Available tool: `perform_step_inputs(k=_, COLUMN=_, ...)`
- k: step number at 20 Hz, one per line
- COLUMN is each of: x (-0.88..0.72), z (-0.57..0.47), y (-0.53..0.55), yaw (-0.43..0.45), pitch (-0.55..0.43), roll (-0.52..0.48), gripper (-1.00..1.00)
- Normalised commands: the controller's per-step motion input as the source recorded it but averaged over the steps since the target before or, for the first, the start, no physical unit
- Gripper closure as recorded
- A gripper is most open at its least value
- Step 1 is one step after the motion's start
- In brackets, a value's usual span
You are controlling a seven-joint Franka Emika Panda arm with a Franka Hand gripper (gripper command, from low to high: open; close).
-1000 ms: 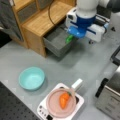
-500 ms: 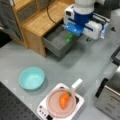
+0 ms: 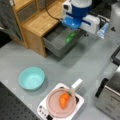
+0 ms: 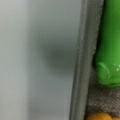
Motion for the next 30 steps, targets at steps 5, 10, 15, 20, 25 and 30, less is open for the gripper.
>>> perform_step_inputs(k=5, x=0.15, z=0.37, y=0.12, yaw=0.140, pitch=0.124, roll=0.030, gripper=-1.00)
perform_step_inputs(k=10, x=0.26, z=0.09, y=0.14, yaw=0.138, pitch=0.134, roll=0.042, gripper=-1.00)
perform_step_inputs(k=15, x=0.42, z=0.09, y=0.14, yaw=0.113, pitch=0.150, roll=0.047, gripper=-1.00)
perform_step_inputs(k=20, x=0.64, z=0.17, y=0.13, yaw=0.057, pitch=0.188, roll=0.044, gripper=-1.00)
perform_step_inputs(k=25, x=0.73, z=0.25, y=0.18, yaw=-0.089, pitch=0.259, roll=0.036, gripper=-1.00)
perform_step_inputs(k=30, x=0.88, z=0.19, y=0.38, yaw=-0.207, pitch=0.260, roll=0.027, gripper=-1.00)
